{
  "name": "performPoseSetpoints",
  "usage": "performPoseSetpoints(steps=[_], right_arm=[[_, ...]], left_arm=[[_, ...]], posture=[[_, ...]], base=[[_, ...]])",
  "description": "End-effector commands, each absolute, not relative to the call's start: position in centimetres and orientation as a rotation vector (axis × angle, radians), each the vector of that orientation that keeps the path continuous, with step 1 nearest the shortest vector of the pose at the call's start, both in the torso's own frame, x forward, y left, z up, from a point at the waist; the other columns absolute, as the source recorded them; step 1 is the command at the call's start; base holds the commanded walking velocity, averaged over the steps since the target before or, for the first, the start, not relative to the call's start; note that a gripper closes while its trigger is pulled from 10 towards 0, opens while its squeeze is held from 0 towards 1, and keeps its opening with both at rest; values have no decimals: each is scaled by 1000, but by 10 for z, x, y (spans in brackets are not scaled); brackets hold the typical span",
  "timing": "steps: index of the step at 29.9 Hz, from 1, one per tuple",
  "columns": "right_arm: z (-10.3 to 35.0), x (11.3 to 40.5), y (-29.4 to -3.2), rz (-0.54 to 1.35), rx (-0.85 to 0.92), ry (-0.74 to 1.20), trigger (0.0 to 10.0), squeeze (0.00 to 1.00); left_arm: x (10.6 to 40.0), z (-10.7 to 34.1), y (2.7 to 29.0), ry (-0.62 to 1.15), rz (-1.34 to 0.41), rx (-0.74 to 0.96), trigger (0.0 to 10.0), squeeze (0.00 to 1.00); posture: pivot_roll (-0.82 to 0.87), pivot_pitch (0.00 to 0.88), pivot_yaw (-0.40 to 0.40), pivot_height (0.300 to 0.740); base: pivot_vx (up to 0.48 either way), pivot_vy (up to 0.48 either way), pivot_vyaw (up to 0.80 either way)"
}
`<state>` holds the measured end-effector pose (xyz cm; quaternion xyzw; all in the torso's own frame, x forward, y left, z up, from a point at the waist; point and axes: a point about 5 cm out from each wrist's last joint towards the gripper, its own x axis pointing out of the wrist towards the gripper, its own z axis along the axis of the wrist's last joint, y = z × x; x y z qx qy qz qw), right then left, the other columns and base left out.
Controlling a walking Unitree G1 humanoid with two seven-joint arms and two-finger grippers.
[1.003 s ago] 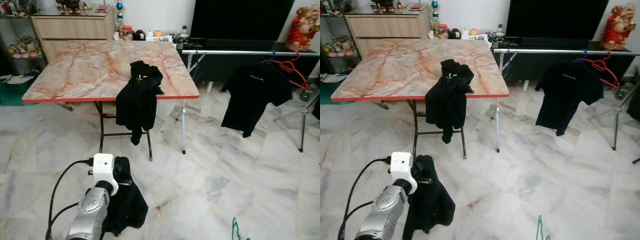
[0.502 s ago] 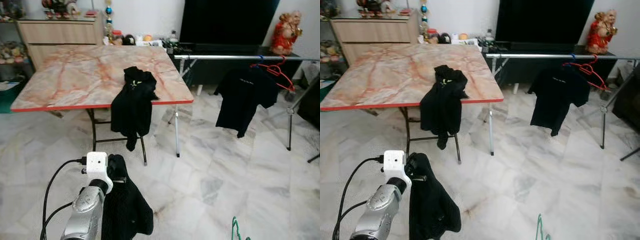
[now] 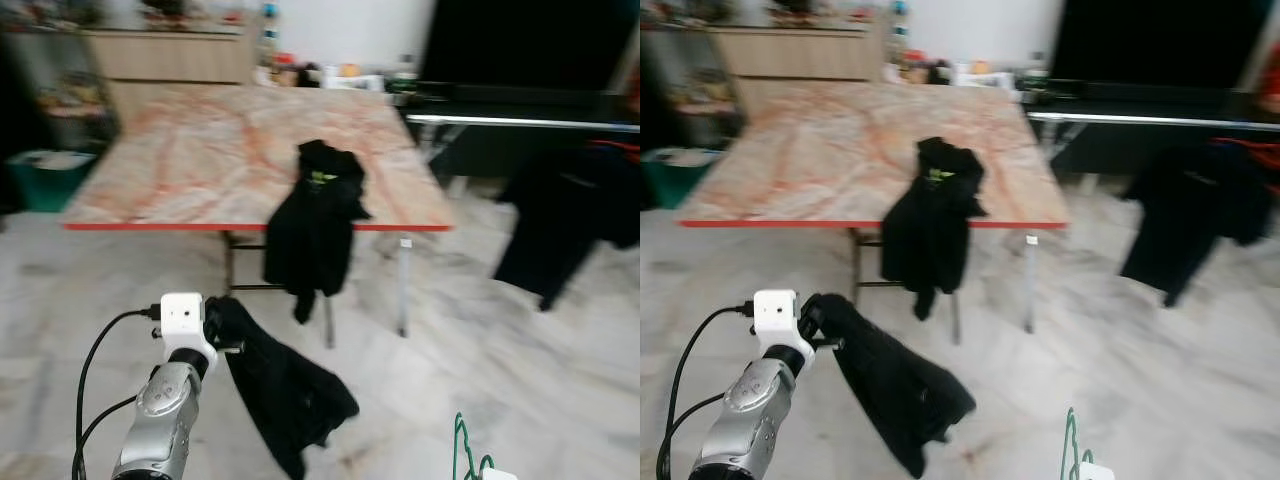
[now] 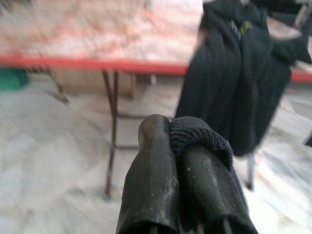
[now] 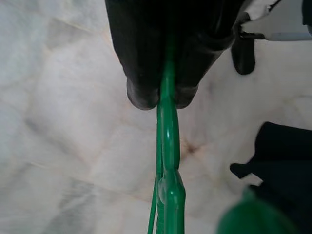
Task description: Hang hanger
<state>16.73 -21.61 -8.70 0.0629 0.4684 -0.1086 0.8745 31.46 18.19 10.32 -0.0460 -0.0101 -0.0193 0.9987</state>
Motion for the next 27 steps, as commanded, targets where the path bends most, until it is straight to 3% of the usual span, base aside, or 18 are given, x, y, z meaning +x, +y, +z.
performPoseSetpoints(steps=[1, 27], right_arm=[[-89, 160, -225, -273, 146, 1000, 10000, 0], [-88, 162, -223, -283, 142, 1000, 10000, 0]], left_arm=[[322, 124, 173, -94, -72, -107, 10000, 0], [360, 231, 139, -350, -248, -55, 10000, 0]], posture=[[94, 0, -23, 740], [84, 0, -15, 740]], base=[[364, 0, 0], [383, 0, 0]])
